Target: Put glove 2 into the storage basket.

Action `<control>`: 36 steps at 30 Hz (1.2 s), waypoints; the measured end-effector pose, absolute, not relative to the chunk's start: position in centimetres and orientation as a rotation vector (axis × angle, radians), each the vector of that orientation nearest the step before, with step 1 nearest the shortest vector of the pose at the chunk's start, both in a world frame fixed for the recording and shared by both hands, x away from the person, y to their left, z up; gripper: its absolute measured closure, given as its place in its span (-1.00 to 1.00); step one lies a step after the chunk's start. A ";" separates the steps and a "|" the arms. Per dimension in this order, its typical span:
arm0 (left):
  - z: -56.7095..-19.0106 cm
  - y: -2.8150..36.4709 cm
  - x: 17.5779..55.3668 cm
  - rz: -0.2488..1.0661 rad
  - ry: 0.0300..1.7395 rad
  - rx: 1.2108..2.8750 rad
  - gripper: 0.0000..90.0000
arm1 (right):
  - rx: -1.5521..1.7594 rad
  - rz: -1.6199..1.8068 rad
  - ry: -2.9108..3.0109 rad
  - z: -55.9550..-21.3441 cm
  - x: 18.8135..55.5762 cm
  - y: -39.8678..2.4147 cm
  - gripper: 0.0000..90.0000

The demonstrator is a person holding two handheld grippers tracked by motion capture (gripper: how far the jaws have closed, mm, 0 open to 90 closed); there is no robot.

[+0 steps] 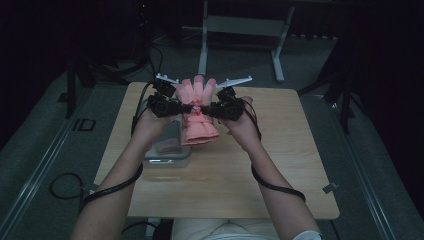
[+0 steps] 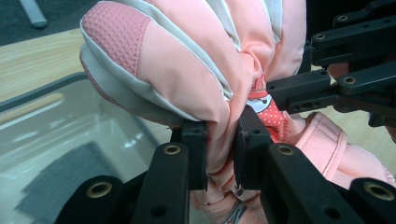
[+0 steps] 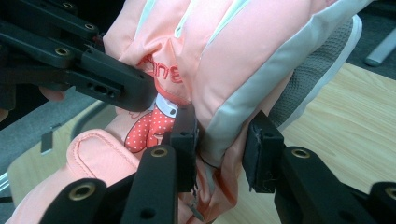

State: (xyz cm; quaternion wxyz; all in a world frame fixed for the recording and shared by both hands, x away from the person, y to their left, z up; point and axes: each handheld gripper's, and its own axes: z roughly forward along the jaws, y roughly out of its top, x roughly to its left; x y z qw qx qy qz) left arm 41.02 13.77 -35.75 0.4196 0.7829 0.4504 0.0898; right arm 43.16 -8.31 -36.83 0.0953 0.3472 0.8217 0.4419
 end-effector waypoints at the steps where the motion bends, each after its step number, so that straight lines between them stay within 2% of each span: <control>1: -35.7 14.3 40.9 0.228 1.138 1.959 0.70 | 1.019 1.312 2.440 -36.8 43.2 -7.9 0.52; 13: -35.5 18.5 40.0 0.263 1.220 1.919 0.70 | 0.937 1.312 2.509 -36.3 43.8 -3.1 0.52; 22: -37.0 22.0 39.2 0.277 1.319 1.871 0.70 | 0.864 1.289 2.596 -37.4 44.7 1.0 0.52; 27: -37.7 22.4 39.3 0.278 1.329 1.857 0.70 | 0.851 1.267 2.621 -38.0 45.2 1.8 0.52; 36: -41.4 22.3 40.7 0.209 1.350 1.808 0.70 | 0.866 1.151 2.677 -40.0 46.7 1.9 0.52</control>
